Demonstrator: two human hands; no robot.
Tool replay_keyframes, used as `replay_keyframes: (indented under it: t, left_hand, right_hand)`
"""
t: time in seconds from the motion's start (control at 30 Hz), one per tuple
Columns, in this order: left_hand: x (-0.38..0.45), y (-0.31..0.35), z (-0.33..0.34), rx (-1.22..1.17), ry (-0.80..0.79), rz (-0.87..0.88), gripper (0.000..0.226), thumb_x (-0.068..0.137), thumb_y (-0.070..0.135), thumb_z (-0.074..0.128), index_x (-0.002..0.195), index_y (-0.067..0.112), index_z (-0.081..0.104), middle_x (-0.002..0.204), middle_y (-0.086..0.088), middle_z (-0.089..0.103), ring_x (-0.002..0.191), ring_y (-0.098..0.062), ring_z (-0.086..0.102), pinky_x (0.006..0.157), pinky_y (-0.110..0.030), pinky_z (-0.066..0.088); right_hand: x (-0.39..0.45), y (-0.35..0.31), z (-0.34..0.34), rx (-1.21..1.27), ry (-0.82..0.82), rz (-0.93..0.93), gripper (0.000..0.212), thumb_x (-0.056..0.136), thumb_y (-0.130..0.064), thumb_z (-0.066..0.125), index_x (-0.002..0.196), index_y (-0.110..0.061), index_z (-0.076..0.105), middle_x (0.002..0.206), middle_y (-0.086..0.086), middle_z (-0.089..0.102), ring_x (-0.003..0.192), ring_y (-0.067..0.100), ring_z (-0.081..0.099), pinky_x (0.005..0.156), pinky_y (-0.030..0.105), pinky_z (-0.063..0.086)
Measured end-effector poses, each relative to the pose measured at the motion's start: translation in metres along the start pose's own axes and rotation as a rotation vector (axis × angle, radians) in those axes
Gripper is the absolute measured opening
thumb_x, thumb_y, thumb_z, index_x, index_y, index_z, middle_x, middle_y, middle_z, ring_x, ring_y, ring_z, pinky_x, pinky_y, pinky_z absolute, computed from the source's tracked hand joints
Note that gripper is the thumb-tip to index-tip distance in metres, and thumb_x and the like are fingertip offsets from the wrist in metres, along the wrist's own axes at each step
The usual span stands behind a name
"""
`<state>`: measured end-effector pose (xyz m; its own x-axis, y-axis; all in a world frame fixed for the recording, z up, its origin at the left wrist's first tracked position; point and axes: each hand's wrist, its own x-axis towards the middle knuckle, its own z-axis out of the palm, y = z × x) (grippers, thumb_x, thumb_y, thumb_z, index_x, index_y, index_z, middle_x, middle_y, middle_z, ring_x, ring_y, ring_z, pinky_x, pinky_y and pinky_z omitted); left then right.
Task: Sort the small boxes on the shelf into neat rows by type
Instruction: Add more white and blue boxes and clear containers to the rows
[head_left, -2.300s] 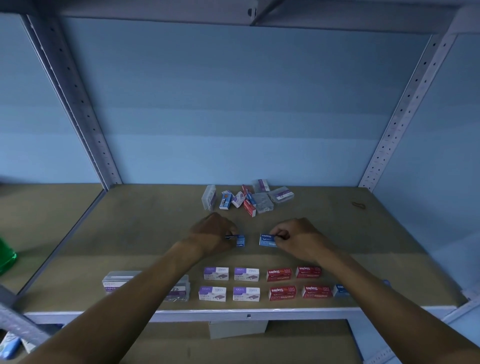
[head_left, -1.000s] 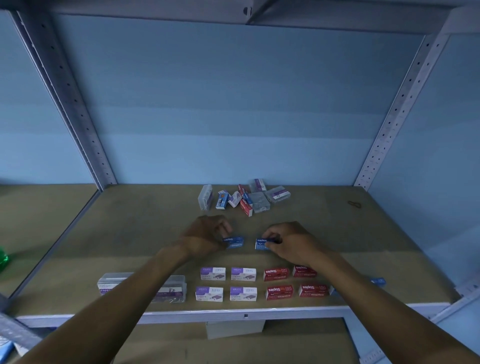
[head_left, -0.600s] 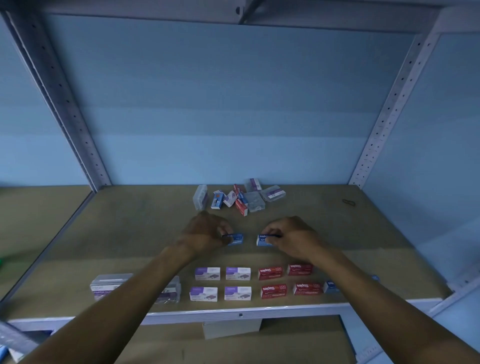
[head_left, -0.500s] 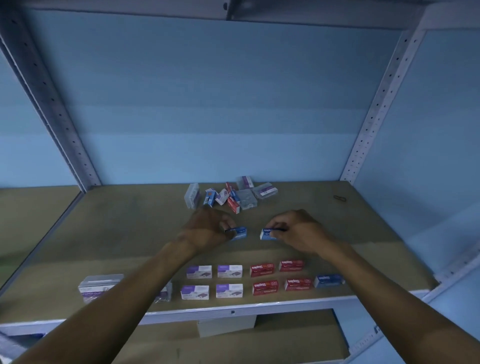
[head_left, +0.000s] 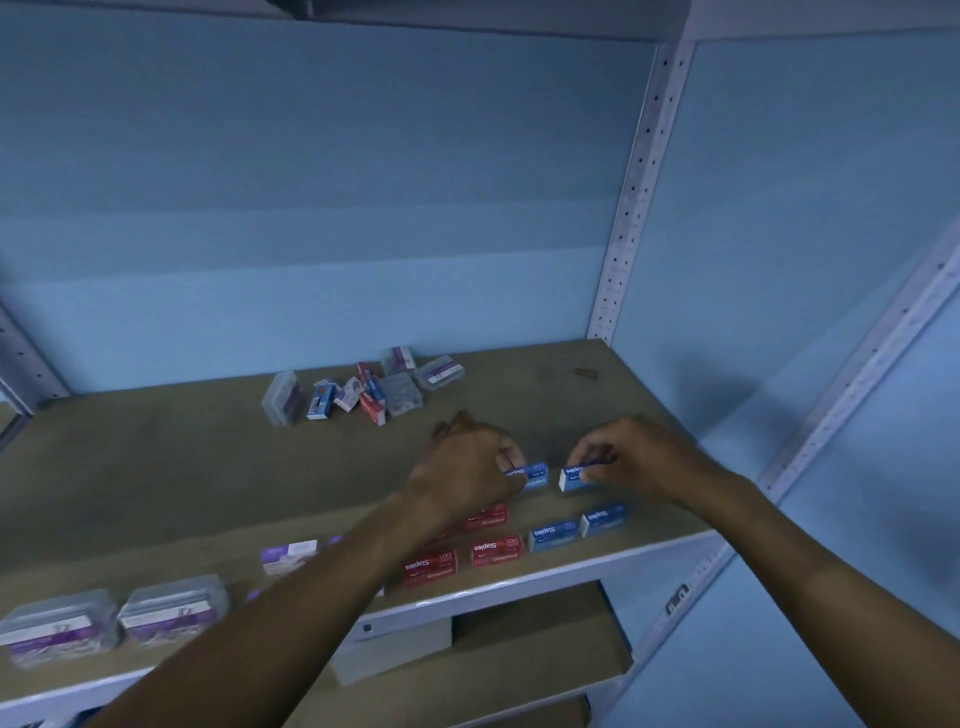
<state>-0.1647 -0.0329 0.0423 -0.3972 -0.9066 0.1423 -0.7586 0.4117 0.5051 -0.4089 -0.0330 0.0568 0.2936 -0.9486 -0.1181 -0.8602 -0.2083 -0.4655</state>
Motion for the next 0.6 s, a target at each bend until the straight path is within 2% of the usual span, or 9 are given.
replay_keyframes:
  t: [0.2,0.3,0.4,0.6]
  left_hand:
    - [0.004,0.015,0.015,0.096,-0.023,0.038,0.015,0.081,0.037,0.071,0.092,0.027,0.074,0.075,0.018,0.061,0.095,-0.008,0.055,0.096,-0.037,0.045]
    - [0.003,0.016,0.020,0.147,-0.027,0.045,0.017,0.082,0.038,0.069,0.095,0.028,0.073,0.085,0.013,0.067,0.100,-0.009,0.052,0.098,-0.036,0.041]
    - [0.002,0.014,0.026,0.199,-0.052,0.018,0.021,0.080,0.046,0.065,0.097,0.034,0.071,0.095,0.007,0.068,0.105,-0.011,0.050,0.098,-0.035,0.038]
    - [0.002,0.010,0.033,0.210,-0.046,0.016,0.028,0.081,0.051,0.065,0.102,0.034,0.071,0.095,0.012,0.071,0.106,-0.009,0.045,0.094,-0.033,0.034]
  right_hand:
    - [-0.005,0.017,0.006,0.026,-0.012,0.003,0.015,0.089,-0.016,0.077,0.100,-0.025,0.081,0.098,-0.010,0.077,0.085,0.000,0.068,0.078,0.019,0.055]
    - [-0.003,0.020,0.011,0.016,-0.026,0.003,0.014,0.089,-0.018,0.077,0.100,-0.026,0.081,0.100,-0.010,0.077,0.085,0.001,0.068,0.081,0.025,0.058]
    - [-0.002,0.021,0.015,0.005,-0.028,-0.008,0.013,0.089,-0.020,0.077,0.098,-0.028,0.081,0.098,-0.012,0.076,0.082,0.000,0.067,0.080,0.027,0.059]
    - [0.000,0.026,0.018,0.004,-0.042,0.002,0.015,0.088,-0.021,0.078,0.100,-0.030,0.081,0.101,-0.011,0.076,0.085,0.003,0.067,0.082,0.028,0.060]
